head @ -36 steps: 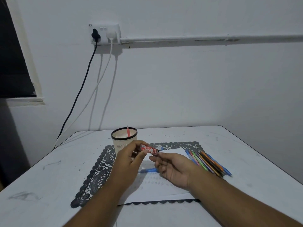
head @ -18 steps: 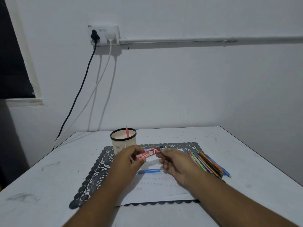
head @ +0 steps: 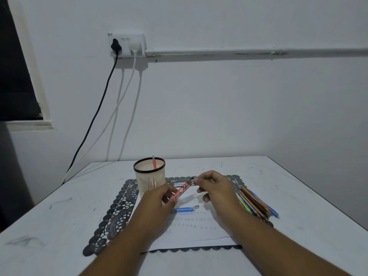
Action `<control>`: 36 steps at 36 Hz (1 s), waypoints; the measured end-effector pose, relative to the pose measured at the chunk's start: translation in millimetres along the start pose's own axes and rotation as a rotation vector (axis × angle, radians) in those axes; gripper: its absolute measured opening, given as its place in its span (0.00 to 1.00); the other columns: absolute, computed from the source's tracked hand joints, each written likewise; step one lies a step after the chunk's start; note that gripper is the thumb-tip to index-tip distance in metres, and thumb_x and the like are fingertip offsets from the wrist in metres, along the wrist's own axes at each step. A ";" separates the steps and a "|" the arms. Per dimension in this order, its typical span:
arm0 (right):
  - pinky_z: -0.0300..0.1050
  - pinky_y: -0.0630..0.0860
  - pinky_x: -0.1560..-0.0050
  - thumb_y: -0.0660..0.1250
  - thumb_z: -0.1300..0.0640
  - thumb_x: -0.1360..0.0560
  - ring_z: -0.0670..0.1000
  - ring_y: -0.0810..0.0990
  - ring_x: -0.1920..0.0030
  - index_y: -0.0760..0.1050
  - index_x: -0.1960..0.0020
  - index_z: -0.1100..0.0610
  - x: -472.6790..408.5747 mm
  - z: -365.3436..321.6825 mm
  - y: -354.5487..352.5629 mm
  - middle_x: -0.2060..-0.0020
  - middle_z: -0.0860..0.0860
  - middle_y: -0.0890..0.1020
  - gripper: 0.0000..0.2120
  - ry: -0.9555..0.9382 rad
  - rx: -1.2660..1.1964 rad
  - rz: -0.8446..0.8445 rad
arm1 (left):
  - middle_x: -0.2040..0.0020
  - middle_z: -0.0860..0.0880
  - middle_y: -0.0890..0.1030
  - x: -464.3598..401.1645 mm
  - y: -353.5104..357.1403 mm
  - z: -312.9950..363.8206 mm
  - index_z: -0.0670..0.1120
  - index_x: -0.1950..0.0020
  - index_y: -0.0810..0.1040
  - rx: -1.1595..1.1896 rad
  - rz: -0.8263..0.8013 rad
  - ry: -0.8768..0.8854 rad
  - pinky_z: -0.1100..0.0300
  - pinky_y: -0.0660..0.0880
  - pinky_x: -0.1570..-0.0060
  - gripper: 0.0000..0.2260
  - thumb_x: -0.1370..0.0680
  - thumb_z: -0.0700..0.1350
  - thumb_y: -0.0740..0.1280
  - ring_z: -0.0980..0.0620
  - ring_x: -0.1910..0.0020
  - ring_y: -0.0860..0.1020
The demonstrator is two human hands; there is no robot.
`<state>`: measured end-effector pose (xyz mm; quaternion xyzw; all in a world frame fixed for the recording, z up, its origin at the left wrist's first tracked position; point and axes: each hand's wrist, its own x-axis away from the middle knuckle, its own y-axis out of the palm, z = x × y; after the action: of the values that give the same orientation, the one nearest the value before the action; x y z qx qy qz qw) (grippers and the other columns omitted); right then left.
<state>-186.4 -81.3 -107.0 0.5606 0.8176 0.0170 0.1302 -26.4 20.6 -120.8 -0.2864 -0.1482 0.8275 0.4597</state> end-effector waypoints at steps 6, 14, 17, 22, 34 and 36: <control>0.44 0.72 0.67 0.74 0.65 0.24 0.49 0.81 0.62 0.83 0.51 0.60 -2.5 2.8 0.6 0.58 0.57 0.87 0.03 -0.032 -0.023 0.002 | 0.55 0.53 0.82 1.9 -1.4 3.5 0.55 0.48 0.83 -0.005 -0.006 -0.002 0.68 0.74 0.64 0.09 0.20 0.40 0.70 0.54 0.56 0.79; 0.43 0.72 0.68 0.73 0.68 0.24 0.48 0.78 0.64 0.84 0.51 0.59 -3.4 4.2 2.0 0.59 0.57 0.86 0.06 -0.072 -0.040 -0.008 | 0.58 0.53 0.82 1.8 -0.6 2.9 0.57 0.51 0.82 -0.006 -0.010 0.013 0.60 0.75 0.62 0.09 0.20 0.41 0.70 0.55 0.60 0.78; 0.42 0.71 0.69 0.73 0.69 0.24 0.49 0.78 0.64 0.85 0.52 0.60 -4.2 4.4 2.8 0.59 0.58 0.86 0.06 -0.073 -0.047 -0.008 | 0.57 0.54 0.82 1.7 -0.7 4.2 0.57 0.50 0.82 -0.022 -0.014 -0.004 0.60 0.75 0.61 0.08 0.20 0.42 0.70 0.54 0.58 0.78; 0.42 0.71 0.69 0.72 0.69 0.24 0.47 0.78 0.64 0.85 0.51 0.60 -3.9 4.7 3.6 0.58 0.58 0.87 0.07 -0.077 -0.047 -0.004 | 0.56 0.54 0.82 2.2 -1.2 4.7 0.58 0.49 0.82 -0.021 -0.025 -0.019 0.55 0.79 0.55 0.08 0.20 0.43 0.70 0.55 0.57 0.79; 0.43 0.72 0.68 0.71 0.71 0.23 0.48 0.78 0.64 0.85 0.51 0.60 -5.4 5.4 4.7 0.58 0.58 0.87 0.08 -0.047 -0.101 0.009 | 0.56 0.56 0.82 2.1 -1.9 7.1 0.57 0.47 0.82 -0.051 -0.041 -0.018 0.63 0.75 0.58 0.07 0.19 0.44 0.70 0.56 0.55 0.79; 0.43 0.72 0.68 0.71 0.70 0.24 0.49 0.78 0.63 0.85 0.51 0.60 -5.4 5.6 4.5 0.58 0.58 0.87 0.08 -0.041 -0.099 0.012 | 0.56 0.56 0.82 2.7 -1.8 7.6 0.57 0.47 0.82 -0.047 -0.041 -0.019 0.63 0.75 0.58 0.07 0.19 0.44 0.70 0.56 0.56 0.79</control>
<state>-179.2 -85.3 -110.7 0.5585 0.8096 0.0468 0.1745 -30.9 24.0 -114.7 -0.2861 -0.1778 0.8168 0.4683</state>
